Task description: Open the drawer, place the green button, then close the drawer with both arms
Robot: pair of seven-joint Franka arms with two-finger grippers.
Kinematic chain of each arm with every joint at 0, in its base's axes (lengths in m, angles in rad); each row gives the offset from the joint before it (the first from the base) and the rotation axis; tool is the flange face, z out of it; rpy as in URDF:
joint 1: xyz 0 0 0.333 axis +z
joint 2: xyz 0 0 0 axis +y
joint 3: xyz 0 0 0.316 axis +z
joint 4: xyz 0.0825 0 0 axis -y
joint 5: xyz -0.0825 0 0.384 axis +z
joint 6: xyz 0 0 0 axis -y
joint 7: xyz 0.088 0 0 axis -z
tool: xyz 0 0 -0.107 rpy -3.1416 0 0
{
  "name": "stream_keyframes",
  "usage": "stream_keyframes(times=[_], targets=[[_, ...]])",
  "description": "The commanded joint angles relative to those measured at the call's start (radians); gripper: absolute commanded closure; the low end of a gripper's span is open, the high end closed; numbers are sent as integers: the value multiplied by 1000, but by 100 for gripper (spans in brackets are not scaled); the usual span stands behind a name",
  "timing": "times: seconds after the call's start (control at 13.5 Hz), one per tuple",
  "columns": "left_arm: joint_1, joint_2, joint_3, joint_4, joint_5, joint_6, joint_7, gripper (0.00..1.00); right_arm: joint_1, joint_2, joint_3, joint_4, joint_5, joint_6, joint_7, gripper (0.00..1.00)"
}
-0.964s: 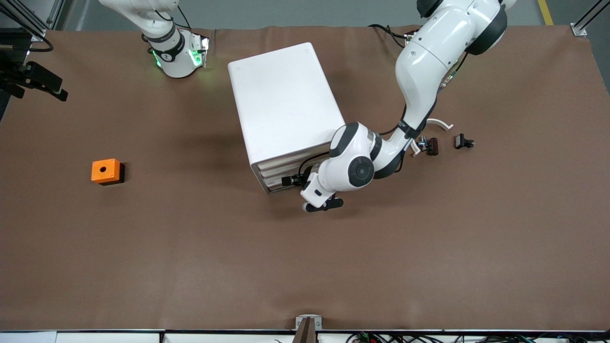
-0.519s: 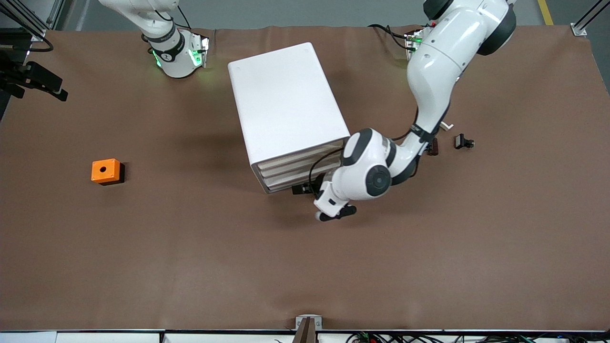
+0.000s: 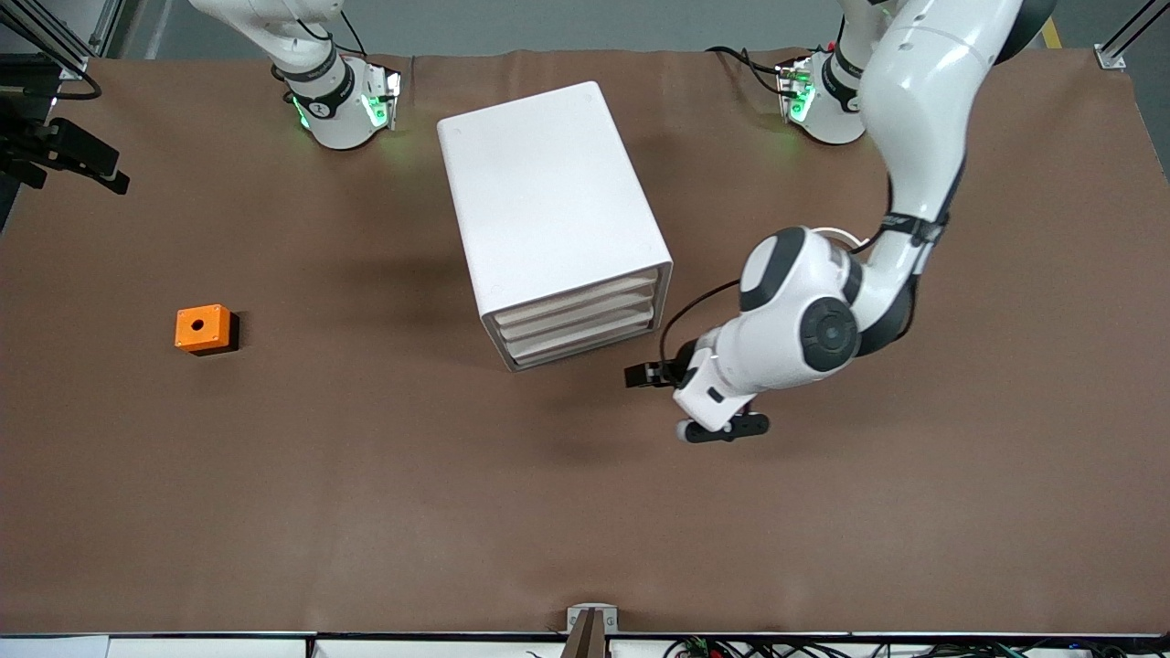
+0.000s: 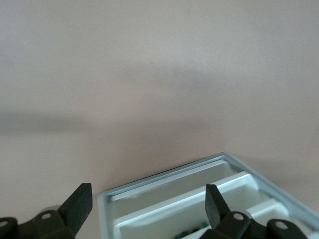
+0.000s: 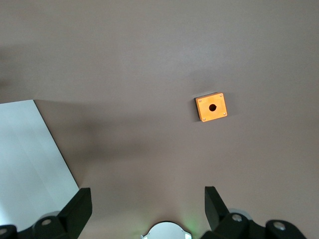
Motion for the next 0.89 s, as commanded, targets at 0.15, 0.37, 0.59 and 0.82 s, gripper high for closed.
stream_keyframes(times=[0.15, 0.37, 0.59, 0.82], targets=[[134, -164, 2, -49, 100, -227, 157, 0, -14, -10, 10, -3, 4, 39, 2, 0], [234, -269, 2, -95, 159, -312, 279, 0, -13, -10, 14, -1, -7, 59, -4, 0], [340, -373, 2, -143, 159, -369, 408, 0, -14, -10, 14, -3, -7, 91, -8, 0], [415, -479, 2, -155, 228, -431, 438, 0, -16, -10, 10, -3, 2, 87, -6, 0]])
